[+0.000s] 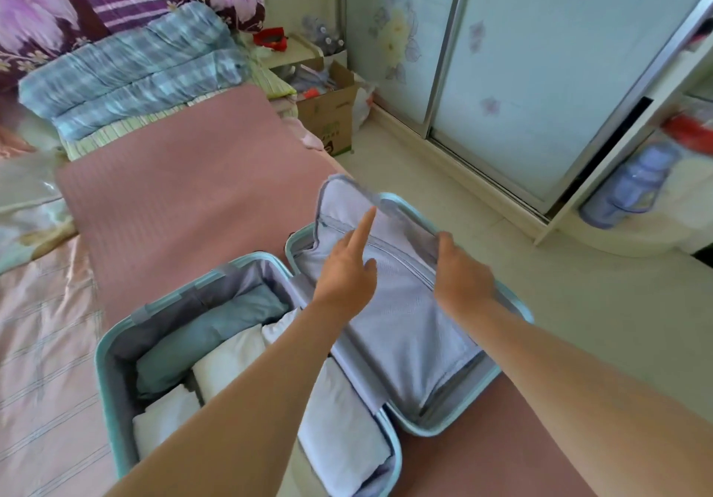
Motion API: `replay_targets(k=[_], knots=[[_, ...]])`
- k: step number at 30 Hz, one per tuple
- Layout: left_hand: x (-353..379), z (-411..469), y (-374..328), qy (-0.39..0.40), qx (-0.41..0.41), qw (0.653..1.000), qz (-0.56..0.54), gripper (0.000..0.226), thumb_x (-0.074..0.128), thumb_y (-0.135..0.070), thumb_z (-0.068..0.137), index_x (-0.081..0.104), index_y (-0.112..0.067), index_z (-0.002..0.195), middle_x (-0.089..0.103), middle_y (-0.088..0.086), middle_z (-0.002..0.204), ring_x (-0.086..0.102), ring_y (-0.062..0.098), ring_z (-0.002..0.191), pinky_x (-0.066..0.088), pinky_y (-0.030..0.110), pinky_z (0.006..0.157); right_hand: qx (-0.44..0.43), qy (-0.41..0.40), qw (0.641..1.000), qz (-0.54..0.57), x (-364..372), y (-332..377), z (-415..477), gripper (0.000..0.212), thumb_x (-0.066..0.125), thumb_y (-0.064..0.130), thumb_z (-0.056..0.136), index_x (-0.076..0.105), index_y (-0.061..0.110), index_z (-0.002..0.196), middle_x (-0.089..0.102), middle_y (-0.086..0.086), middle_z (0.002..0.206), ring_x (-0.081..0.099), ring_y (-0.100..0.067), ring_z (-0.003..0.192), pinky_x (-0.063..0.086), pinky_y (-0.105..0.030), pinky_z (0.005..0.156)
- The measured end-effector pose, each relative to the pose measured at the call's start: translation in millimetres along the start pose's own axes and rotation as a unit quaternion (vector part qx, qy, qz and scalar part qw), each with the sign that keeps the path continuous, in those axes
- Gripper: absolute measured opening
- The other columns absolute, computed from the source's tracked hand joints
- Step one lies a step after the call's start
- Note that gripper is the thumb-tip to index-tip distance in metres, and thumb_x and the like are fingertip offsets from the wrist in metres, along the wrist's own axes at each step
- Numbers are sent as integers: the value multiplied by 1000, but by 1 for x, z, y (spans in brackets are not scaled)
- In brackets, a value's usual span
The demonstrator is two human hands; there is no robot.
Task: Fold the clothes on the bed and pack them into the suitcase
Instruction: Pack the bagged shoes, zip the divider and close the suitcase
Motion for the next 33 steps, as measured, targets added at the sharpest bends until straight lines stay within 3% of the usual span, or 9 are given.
replay_targets(k=[5,8,11,16,19,24,27,30,33], knots=[[22,42,54,16,-122,983,134,58,45,-1,87,50,-31,136,51,-2,141,45,25,128,38,42,106,-23,54,995,-80,45,-21,43,87,63,16,88,10,15,156,47,-15,137,56,-31,118,47,-40,92],[19,50,92,23,-187,959,213,58,49,-4,85,52,-28,137,48,-2,145,40,24,134,32,40,109,-198,28,977,-80,71,6,53,85,59,10,84,17,21,157,28,-15,156,33,-35,140,32,-46,111],[10,49,124,74,-216,923,309,50,50,-14,87,50,-24,136,40,1,148,32,27,136,30,41,107,-332,136,933,-39,105,33,61,76,48,8,92,18,28,159,14,-7,166,21,-28,150,21,-41,119],[11,46,145,125,-175,880,424,38,49,-32,89,52,-24,127,37,4,145,27,27,135,16,40,114,-294,242,919,-102,139,17,73,57,35,36,105,17,32,159,2,1,169,15,-25,152,24,-47,117],[31,37,132,124,-117,900,401,44,56,-38,89,52,-29,131,42,1,139,30,25,133,17,38,114,-283,235,925,-98,132,7,64,55,34,41,106,21,30,158,10,-7,167,16,-27,152,23,-48,118],[66,-6,86,145,-47,972,179,10,62,-22,83,61,-28,91,58,-12,87,57,18,99,44,32,91,-282,164,945,21,96,1,18,30,54,25,92,60,23,121,52,-2,128,52,-25,118,42,-34,95],[86,-44,65,211,-50,959,180,8,61,-35,82,54,-33,79,59,-14,87,59,14,94,45,26,79,-251,256,930,86,77,-5,-32,11,56,26,85,64,27,92,65,6,94,63,-19,88,47,-29,70],[106,-79,53,268,4,935,232,11,53,-39,83,61,-36,77,60,-15,85,59,13,97,49,30,87,-256,323,909,65,79,-13,-81,11,59,35,82,64,28,75,63,8,71,58,-16,72,42,-26,64],[117,-103,50,282,56,915,283,26,50,-20,85,70,-28,100,68,-6,100,57,20,105,40,34,98,-284,328,900,46,83,-16,-113,11,62,35,86,70,29,91,60,9,78,54,-17,77,36,-27,63]])
Point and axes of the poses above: each hand's wrist, its own z-axis towards the middle knuckle, its own x-axis out of the palm, y = z × x, the point moved 3 cm from there along z, towards the middle knuckle
